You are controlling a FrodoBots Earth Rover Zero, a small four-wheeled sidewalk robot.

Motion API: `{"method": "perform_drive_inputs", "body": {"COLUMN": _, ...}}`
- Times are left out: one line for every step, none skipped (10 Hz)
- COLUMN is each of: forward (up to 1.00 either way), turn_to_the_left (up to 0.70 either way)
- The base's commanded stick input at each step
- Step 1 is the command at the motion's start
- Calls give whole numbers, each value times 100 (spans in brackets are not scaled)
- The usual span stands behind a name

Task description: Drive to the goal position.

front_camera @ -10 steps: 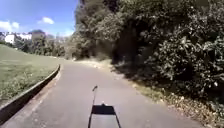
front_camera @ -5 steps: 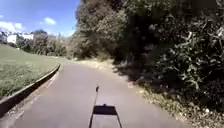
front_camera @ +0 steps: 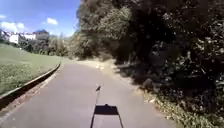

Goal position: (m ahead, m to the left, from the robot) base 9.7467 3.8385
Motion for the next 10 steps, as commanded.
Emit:
{"method": "perform_drive_inputs", "body": {"forward": 100, "turn_to_the_left": 0}}
{"method": "perform_drive_inputs", "body": {"forward": 100, "turn_to_the_left": 0}}
{"method": "perform_drive_inputs", "body": {"forward": 100, "turn_to_the_left": 0}}
{"method": "perform_drive_inputs", "body": {"forward": 100, "turn_to_the_left": 0}}
{"method": "perform_drive_inputs", "body": {"forward": 100, "turn_to_the_left": 0}}
{"method": "perform_drive_inputs", "body": {"forward": 100, "turn_to_the_left": 0}}
{"method": "perform_drive_inputs", "body": {"forward": 100, "turn_to_the_left": 0}}
{"method": "perform_drive_inputs", "body": {"forward": 100, "turn_to_the_left": 11}}
{"method": "perform_drive_inputs", "body": {"forward": 100, "turn_to_the_left": 22}}
{"method": "perform_drive_inputs", "body": {"forward": 100, "turn_to_the_left": 33}}
